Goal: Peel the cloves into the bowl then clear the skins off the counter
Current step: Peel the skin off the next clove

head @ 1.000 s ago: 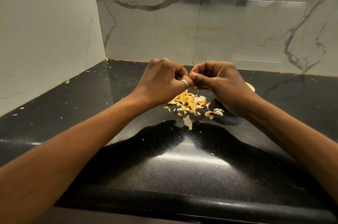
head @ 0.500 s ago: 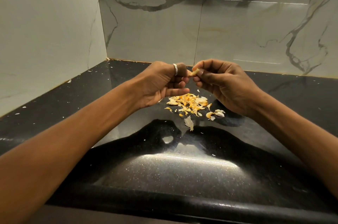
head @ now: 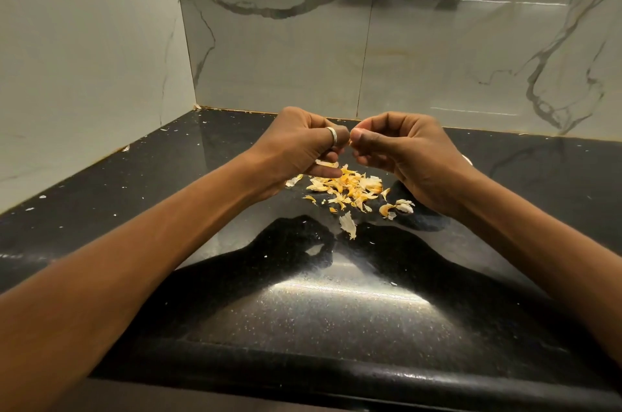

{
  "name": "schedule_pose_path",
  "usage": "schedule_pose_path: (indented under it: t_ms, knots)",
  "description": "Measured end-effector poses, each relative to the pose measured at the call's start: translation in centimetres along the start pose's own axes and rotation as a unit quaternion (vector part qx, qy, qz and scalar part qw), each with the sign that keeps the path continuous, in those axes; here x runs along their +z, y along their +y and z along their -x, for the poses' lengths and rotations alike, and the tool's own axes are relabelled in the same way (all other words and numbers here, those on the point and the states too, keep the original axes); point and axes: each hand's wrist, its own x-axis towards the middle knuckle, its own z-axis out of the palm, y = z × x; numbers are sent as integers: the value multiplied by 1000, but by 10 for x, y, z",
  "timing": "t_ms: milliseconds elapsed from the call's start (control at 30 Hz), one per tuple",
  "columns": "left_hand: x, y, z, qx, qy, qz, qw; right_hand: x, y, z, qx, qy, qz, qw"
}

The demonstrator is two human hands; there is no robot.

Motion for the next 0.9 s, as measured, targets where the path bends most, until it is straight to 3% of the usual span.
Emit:
schedule_pose_path:
  t_ms: [533,900]
  knots:
    - [-4,1,-1,8,38,27,999,-5,-1,0,6,-8,-27,1000]
    - [-5,-2,-3,54,64,-68,994,-6,-2,-2,13,-8,-34,999]
